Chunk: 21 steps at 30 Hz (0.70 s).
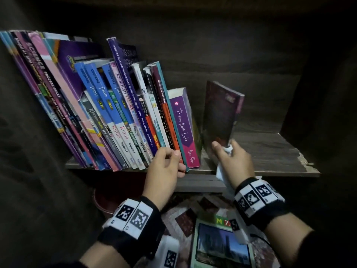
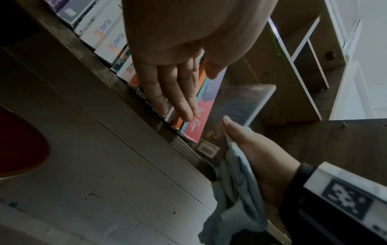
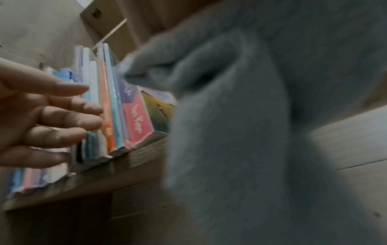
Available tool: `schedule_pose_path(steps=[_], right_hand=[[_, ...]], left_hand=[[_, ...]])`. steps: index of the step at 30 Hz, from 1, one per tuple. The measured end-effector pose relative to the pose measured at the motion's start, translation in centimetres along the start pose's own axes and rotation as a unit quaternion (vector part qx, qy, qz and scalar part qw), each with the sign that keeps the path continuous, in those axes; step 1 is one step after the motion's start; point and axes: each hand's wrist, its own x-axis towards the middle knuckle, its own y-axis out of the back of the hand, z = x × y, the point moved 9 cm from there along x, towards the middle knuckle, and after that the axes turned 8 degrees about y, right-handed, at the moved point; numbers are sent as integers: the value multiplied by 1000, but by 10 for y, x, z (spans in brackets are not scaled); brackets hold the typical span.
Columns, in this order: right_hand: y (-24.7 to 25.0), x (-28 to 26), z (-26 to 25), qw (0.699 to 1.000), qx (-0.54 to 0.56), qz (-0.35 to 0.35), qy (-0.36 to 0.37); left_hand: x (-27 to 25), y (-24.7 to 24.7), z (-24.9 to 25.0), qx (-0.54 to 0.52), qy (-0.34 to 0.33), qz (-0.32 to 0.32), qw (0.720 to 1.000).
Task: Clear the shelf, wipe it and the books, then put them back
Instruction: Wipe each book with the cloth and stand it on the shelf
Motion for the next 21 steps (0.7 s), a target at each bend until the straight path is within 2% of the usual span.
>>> schedule_pose_path(steps=[2, 5, 9, 12, 14, 16, 18, 21], right_hand=[[-22, 0, -13, 997, 25, -68, 34], [-40, -3, -23, 986, -22, -143, 87], [-42, -1, -14, 987, 31, -134, 84], [-43, 2, -17, 988, -26, -115, 102], [-46, 4, -13, 988, -20, -120, 95], [-46, 4, -7, 984, 108, -130, 52], [-38, 8, 2, 961, 258, -96, -17], [-10, 23, 19, 948, 306, 4, -90]], left_hand=[[-1, 0, 1, -7, -1, -5, 1000], [-3, -2, 1, -13, -4, -17, 1000], [-7, -2, 2, -7, -1, -31, 999], [-9, -1, 1, -2, 8, -34, 999], [-9, -2, -2, 2, 16, -32, 999], [-9, -2, -5, 1, 23, -29, 999], [-9, -3, -8, 0, 31, -29, 999], [-9, -4, -10, -4, 42, -34, 999]])
